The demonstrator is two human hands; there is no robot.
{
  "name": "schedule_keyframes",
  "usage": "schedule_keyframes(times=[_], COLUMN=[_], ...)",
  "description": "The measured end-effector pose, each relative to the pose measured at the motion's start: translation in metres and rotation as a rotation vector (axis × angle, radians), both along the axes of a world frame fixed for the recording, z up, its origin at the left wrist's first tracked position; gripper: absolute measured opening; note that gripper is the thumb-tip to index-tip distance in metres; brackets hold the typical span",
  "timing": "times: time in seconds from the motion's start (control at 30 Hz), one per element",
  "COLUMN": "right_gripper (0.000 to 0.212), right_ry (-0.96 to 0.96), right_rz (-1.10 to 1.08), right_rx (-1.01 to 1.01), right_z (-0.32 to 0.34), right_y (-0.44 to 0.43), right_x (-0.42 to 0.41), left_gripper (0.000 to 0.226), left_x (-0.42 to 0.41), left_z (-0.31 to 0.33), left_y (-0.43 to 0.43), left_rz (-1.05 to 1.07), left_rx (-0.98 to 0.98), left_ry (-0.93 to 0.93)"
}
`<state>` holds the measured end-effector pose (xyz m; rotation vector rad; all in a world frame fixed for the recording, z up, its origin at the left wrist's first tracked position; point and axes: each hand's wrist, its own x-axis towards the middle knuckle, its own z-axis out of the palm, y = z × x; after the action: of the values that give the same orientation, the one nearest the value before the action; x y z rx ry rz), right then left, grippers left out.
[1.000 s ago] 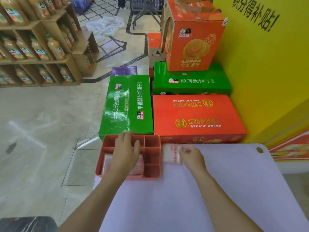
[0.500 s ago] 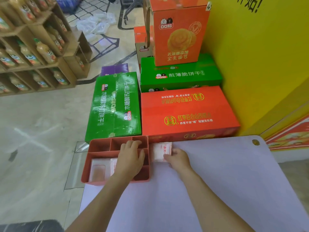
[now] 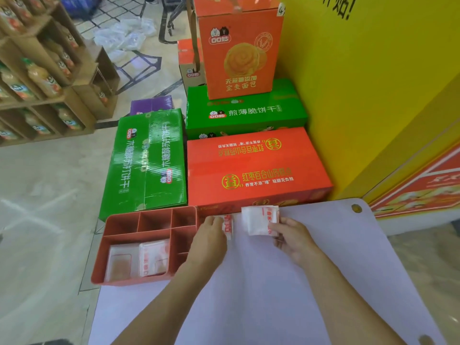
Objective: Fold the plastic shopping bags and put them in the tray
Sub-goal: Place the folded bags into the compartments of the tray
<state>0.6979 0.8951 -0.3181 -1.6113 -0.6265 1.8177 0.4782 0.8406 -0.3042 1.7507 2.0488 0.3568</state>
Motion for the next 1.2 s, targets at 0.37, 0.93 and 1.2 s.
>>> schedule_keyframes(times=[0.37, 0.93, 1.2], right_gripper=[0.025, 0.023, 0.024], right_ry=[0.012, 0.025, 0.079], right_rz=[-0.012, -0.015, 0.002], right_rx=[0.005, 0.031, 0.079], right_z=[-0.008, 0.019, 0.050], right_y=[-0.003, -0.005, -0.006], right_x=[0.032, 0.016, -0.025], left_gripper=[0.032, 0.027, 0.021], left_x=[0.035, 0.020, -0.034], left_z=[-0.030, -0.026, 0.039], left_y=[0.019, 0.010, -0.011], left_rz=[0.054, 0.557, 0.517], left_rx=[-0.264, -0.353, -0.220], left_ry=[0.260, -0.703, -0.745])
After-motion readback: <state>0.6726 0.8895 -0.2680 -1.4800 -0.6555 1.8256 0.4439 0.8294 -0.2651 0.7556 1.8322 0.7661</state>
